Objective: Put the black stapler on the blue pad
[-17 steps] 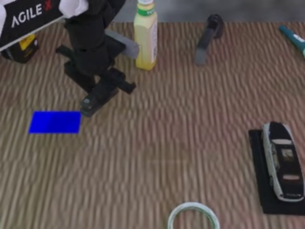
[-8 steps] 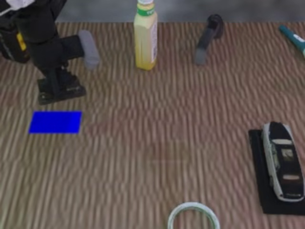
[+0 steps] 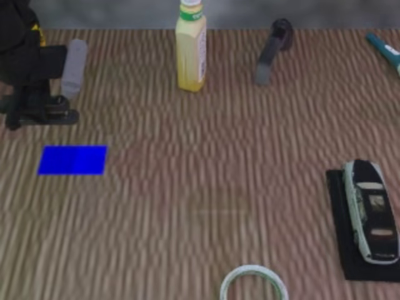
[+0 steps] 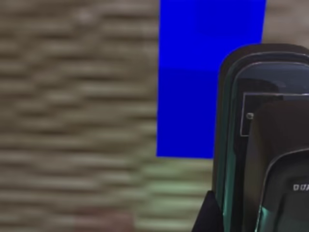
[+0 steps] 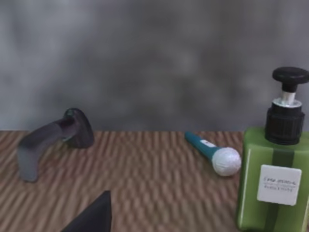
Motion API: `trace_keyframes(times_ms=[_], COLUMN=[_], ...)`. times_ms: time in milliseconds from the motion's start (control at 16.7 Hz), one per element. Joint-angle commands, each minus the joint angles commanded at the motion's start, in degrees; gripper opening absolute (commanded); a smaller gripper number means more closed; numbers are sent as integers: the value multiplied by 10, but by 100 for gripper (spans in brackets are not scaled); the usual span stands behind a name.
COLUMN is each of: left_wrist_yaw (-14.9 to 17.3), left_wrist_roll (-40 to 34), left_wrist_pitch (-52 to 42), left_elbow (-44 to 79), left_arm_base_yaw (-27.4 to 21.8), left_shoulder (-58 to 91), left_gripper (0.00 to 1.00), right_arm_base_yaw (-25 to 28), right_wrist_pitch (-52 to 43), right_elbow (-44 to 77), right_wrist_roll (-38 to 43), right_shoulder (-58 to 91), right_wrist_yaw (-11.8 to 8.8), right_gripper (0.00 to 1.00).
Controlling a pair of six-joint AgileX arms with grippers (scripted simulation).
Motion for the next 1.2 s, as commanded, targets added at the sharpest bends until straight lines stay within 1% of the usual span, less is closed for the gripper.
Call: trace_keyframes(times_ms=[420, 540, 780, 900, 1200], left_wrist_yaw=[0, 0, 0, 0, 1], left_wrist_roll=[5, 4, 0, -1, -1], left_wrist_pitch=[10, 43, 152, 187, 197], left_elbow=[-7, -30, -96, -121, -129], left_arm_base_yaw=[-2, -3, -4, -4, -5], left_shoulder=[3, 14, 47, 61, 66], left_gripper=[0, 0, 0, 0, 0], right_arm_base_yaw=[0, 0, 0, 0, 0], right_wrist_pitch=[0, 0, 0, 0, 0], right_elbow=[0, 0, 0, 0, 0], right_wrist_roll=[0, 0, 0, 0, 0], right_shoulder=[0, 0, 0, 0, 0], right_wrist_yaw=[0, 0, 0, 0, 0], right_gripper=[100, 100, 100, 100, 100])
